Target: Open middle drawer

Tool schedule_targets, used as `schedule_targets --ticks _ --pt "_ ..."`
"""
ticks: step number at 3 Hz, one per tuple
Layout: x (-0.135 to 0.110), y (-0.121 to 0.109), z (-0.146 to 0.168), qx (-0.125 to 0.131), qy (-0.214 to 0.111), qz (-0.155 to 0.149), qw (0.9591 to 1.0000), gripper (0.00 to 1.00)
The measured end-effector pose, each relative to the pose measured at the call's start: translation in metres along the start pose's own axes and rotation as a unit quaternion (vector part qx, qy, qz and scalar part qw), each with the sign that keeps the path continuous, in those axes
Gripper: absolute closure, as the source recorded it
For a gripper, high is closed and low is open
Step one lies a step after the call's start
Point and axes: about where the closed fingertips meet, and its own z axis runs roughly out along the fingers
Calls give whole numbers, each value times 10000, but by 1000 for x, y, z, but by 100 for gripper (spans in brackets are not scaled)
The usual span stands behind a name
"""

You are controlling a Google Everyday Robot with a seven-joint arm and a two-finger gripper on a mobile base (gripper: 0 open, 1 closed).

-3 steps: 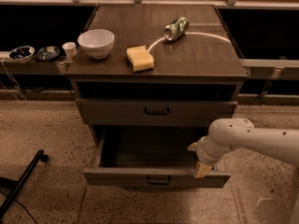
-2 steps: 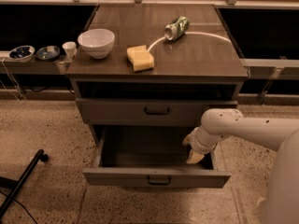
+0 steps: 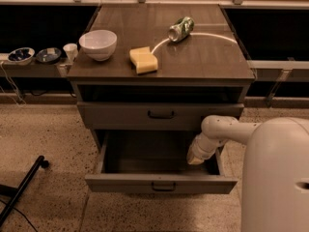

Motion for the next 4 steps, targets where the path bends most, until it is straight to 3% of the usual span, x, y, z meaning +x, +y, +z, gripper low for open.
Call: schedule_targets --ticks 1,3,4 --pt "3 33 31 -324 -183 51 9993 100" --pt "-14 94 29 -812 -405 -238 9956 100" --pt "-18 99 26 -850 -451 -284 9950 100"
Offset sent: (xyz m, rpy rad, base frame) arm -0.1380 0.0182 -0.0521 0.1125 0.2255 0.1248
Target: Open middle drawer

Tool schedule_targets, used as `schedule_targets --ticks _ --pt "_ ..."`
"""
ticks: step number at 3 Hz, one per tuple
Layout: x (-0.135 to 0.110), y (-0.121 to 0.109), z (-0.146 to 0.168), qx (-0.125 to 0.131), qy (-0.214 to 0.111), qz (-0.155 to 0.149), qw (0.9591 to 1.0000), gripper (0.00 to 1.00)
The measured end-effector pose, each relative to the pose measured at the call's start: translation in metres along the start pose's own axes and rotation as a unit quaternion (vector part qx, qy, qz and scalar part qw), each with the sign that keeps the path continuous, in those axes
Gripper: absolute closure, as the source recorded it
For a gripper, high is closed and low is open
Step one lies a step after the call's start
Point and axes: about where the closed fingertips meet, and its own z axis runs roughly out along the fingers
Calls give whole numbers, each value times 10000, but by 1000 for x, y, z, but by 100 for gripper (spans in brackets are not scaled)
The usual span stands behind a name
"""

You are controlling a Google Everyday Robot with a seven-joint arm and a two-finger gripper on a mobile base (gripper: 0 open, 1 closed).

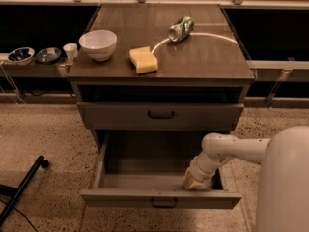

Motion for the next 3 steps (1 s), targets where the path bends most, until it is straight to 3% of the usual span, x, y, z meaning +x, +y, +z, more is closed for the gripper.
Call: schedule_targets --ticks 1,2,3 --pt "-16 23 -26 91 -230 -291 9993 100" --pt "-36 36 -67 341 -669 -704 9947 100" --pt "-44 47 -120 1002 -1067 -1151 9825 96"
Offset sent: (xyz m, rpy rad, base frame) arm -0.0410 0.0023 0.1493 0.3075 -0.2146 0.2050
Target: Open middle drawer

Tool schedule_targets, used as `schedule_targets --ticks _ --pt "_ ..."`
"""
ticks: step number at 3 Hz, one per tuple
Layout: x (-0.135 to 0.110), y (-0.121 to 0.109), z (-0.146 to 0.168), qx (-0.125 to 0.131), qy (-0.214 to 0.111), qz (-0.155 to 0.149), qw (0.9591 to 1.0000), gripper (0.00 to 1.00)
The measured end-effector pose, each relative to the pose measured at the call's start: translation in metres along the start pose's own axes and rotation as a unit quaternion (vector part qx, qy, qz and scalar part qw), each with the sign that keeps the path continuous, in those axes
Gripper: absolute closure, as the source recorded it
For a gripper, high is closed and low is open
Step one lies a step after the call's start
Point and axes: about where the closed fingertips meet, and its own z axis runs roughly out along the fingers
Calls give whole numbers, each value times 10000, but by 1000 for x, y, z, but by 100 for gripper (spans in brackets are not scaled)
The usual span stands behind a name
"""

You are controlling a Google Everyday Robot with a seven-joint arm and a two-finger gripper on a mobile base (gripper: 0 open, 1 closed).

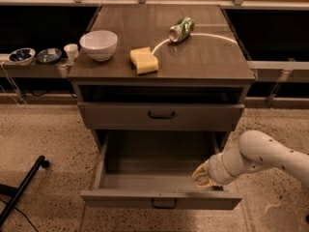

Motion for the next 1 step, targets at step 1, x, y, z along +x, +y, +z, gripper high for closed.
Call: schedule_targets --ticks 1 --pt "3 2 4 -60 29 18 10000 73"
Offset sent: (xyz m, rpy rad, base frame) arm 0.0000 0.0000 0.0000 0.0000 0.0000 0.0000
